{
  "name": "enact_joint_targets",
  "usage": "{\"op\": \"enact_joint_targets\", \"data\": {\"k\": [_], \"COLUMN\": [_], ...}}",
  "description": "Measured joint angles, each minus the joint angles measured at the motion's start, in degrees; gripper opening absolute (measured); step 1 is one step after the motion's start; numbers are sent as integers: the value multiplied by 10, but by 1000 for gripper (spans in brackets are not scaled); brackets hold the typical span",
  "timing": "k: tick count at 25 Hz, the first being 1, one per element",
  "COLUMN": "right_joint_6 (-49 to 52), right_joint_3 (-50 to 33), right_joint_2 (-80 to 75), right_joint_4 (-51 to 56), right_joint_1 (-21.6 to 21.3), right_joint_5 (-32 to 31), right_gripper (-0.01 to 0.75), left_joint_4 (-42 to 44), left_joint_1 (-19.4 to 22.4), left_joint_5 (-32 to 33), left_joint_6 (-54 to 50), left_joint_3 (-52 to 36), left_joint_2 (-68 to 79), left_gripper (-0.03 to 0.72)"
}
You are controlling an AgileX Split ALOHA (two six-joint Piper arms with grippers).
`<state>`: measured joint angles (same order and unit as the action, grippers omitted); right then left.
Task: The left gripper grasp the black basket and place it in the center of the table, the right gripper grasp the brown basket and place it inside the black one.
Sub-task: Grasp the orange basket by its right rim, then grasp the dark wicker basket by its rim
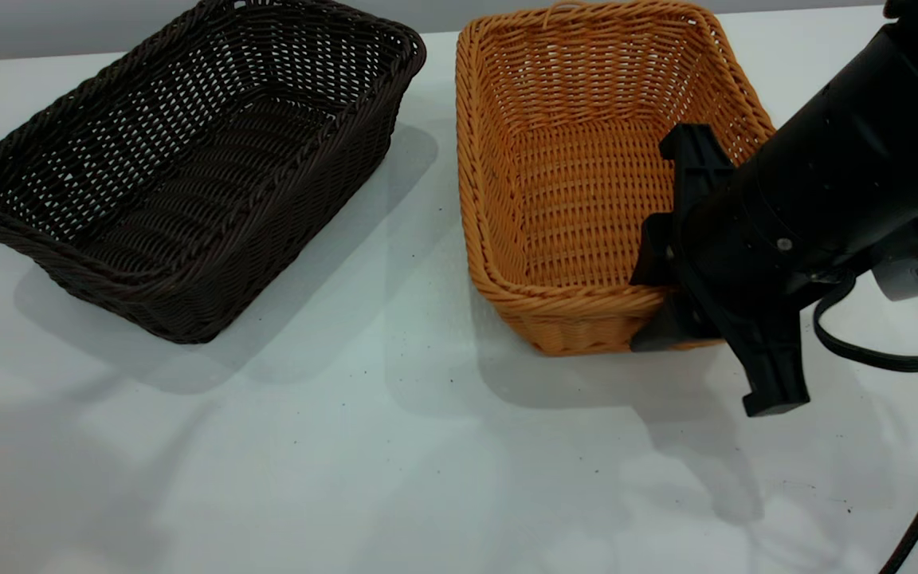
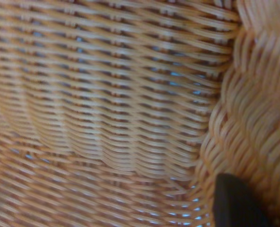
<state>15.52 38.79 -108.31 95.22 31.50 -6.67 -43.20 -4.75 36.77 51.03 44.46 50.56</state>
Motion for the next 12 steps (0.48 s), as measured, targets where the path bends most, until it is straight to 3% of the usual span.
{"op": "enact_joint_targets", "data": {"k": [1,12], "right_joint_6": [1,-1], "right_joint_3": [0,-1], "right_joint_2": [0,1], "right_joint_4": [8,35], "right_joint_1": [0,0], "right_joint_5": [1,13], "right_gripper": [101,99], "left_joint_4": [0,1], "left_joint_1": [0,0], "left_joint_5": [1,16], "left_joint_6": [0,0], "left_joint_3": [0,0], "left_joint_2": [0,0], "left_gripper": [505,505]}}
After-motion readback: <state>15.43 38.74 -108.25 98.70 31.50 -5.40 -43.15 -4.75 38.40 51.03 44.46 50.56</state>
